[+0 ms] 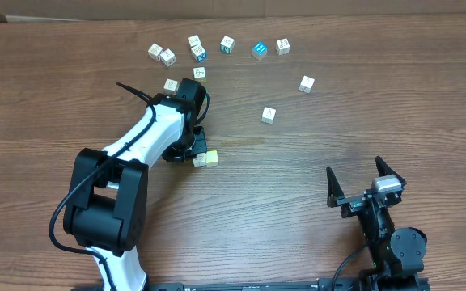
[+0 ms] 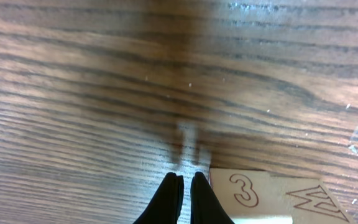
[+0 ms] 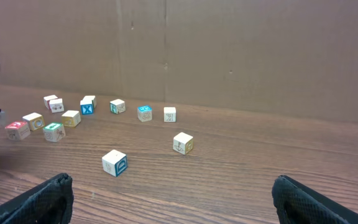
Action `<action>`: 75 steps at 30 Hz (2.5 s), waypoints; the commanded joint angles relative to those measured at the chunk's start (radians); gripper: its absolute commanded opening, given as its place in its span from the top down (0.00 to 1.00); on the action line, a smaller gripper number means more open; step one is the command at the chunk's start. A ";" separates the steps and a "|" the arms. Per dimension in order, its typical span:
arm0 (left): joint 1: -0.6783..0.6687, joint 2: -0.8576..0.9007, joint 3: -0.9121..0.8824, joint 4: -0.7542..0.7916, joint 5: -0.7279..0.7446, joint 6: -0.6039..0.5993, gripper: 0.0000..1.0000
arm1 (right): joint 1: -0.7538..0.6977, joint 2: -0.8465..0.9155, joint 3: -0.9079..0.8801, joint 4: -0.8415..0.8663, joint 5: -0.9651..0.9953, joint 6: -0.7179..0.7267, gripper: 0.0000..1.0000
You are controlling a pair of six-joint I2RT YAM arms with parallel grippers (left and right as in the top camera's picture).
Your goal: Form a horizontal line
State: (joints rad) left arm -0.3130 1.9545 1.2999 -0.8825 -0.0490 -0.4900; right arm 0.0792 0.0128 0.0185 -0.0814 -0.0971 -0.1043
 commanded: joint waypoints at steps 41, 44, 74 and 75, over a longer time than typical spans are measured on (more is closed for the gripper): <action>-0.002 0.003 -0.007 0.138 0.136 0.063 0.96 | -0.003 -0.010 -0.010 0.005 0.001 -0.002 0.00; -0.002 0.003 -0.007 0.134 0.136 0.063 0.96 | -0.003 -0.010 -0.010 0.005 0.001 -0.002 0.00; -0.002 0.003 -0.007 0.119 0.154 0.060 0.96 | -0.003 -0.010 -0.010 0.005 0.001 -0.002 0.00; -0.002 0.003 -0.007 0.119 0.154 0.060 0.96 | -0.003 -0.010 -0.010 0.005 0.001 -0.002 0.00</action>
State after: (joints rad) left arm -0.3130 1.9545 1.2976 -0.7624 0.0944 -0.4408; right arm 0.0792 0.0128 0.0185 -0.0822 -0.0971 -0.1047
